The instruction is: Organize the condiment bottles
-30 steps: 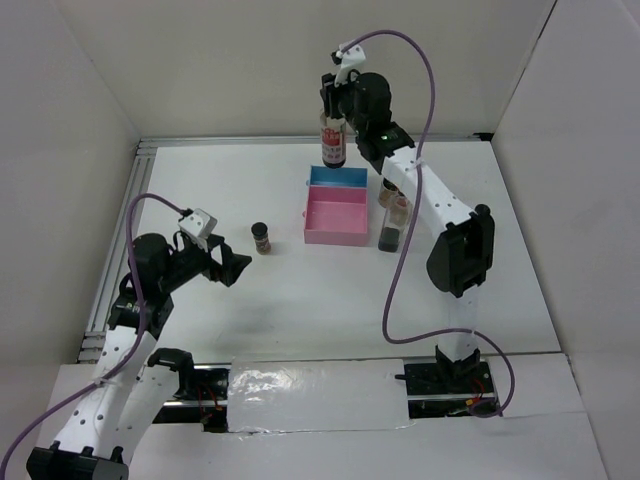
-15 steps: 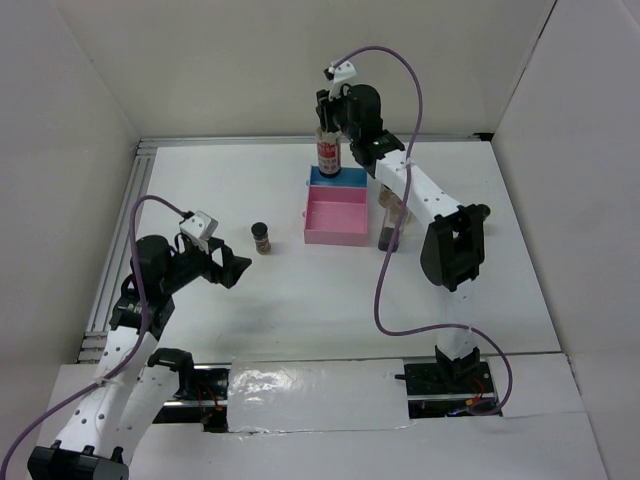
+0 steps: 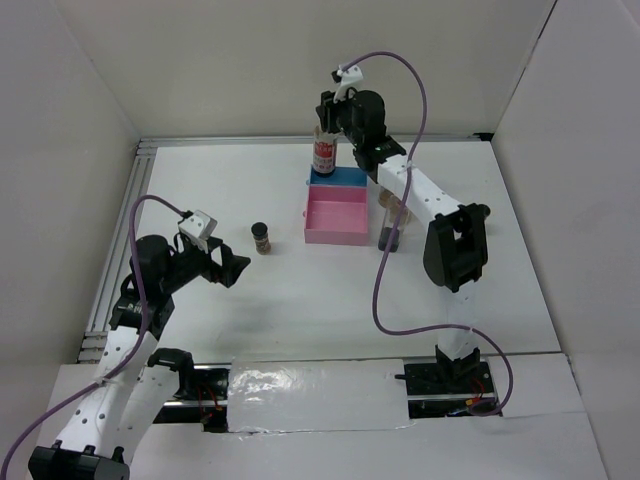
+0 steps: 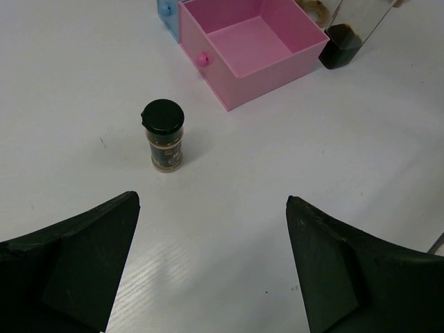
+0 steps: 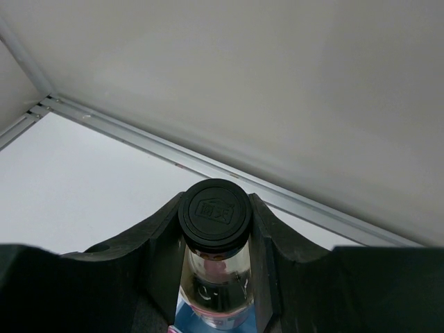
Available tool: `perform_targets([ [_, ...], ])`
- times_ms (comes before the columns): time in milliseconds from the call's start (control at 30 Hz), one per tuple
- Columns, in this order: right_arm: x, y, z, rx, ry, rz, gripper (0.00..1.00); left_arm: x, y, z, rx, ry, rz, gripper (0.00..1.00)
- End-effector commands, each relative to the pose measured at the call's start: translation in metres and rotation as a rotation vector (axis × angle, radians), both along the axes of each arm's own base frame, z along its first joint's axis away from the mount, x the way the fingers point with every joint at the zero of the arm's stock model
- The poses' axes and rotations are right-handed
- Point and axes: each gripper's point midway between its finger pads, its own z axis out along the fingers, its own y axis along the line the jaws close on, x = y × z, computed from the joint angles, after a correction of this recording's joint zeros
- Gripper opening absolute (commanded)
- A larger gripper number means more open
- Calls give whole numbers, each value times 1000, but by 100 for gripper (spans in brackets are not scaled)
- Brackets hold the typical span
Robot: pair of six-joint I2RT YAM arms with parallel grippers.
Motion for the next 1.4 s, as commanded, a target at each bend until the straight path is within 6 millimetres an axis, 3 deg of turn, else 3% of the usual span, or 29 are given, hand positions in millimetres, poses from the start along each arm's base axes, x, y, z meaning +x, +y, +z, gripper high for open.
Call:
perform_targets([
  [0,-4,0,51,89,-111,18,0,4,2,5,-8,-22,17,99],
  [100,-11,1,50,81,-115,20,0,4,4,3,-1,-23,22,99],
  [133,-17,1,61,88,-141,22,0,5,4,3,0,-22,23,99],
  [400,-31,4,89,86,-178,40,0,6,3,3,-3,-29,12,99],
  [767,-47,-1,89,73,-186,15,0,7,5,0,5,-32,21,99],
  [1067,-30,-5,55,46,-138,-21,0,8,4,-4,3,-28,13,99],
  [1167,-24,2,45,51,-120,19,0,9,5,-5,3,-30,16,99],
  [1200,-18,7,31,37,-95,32,0,9,5,-6,2,-26,15,99],
  [1367,-15,15,20,50,-77,33,0,9,5,-5,5,-27,19,99],
])
